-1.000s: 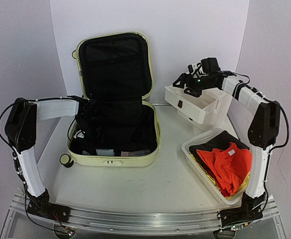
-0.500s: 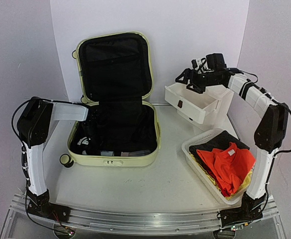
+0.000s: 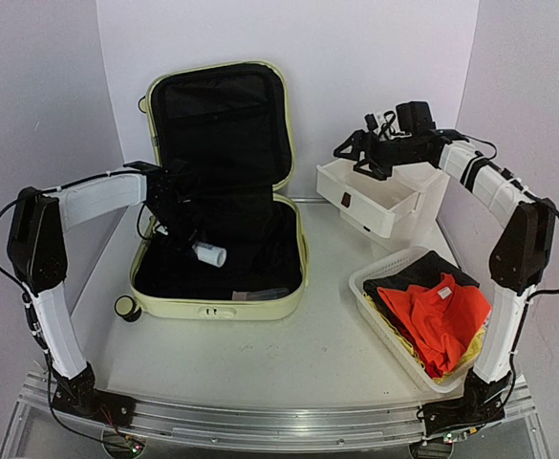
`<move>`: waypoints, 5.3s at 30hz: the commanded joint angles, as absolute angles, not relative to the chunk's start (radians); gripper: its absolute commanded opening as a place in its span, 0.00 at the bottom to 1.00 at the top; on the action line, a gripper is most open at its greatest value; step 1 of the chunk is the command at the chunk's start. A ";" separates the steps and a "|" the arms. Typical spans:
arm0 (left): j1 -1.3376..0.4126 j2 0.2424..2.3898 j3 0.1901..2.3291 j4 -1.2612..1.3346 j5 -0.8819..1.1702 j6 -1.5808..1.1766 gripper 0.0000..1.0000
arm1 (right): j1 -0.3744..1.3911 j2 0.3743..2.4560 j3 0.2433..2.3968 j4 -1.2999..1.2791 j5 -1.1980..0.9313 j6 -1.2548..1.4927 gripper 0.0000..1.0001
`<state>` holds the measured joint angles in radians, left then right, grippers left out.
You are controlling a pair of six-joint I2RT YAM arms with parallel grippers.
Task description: Open, take out, and arrange the luggage
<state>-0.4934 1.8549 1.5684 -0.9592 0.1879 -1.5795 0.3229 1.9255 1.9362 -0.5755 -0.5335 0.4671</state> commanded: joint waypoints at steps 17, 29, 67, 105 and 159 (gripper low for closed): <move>-0.602 2.026 2.080 -0.625 0.580 -1.106 0.38 | 0.591 1.983 1.966 -0.662 -0.728 0.298 0.97; -0.619 2.007 2.037 -0.492 0.635 -1.163 0.37 | 0.602 1.993 1.974 -0.644 -0.720 0.368 0.73; -0.630 1.883 1.822 -0.245 0.588 -1.188 0.68 | 0.591 1.982 1.964 -0.653 -0.542 0.387 0.31; -0.581 1.823 1.625 -0.309 0.602 -1.149 0.90 | 0.359 1.955 2.039 -0.814 0.338 -0.227 0.97; -0.810 2.224 1.834 -0.990 0.224 -0.134 0.84 | 0.578 2.034 2.043 -0.864 -0.328 0.157 0.91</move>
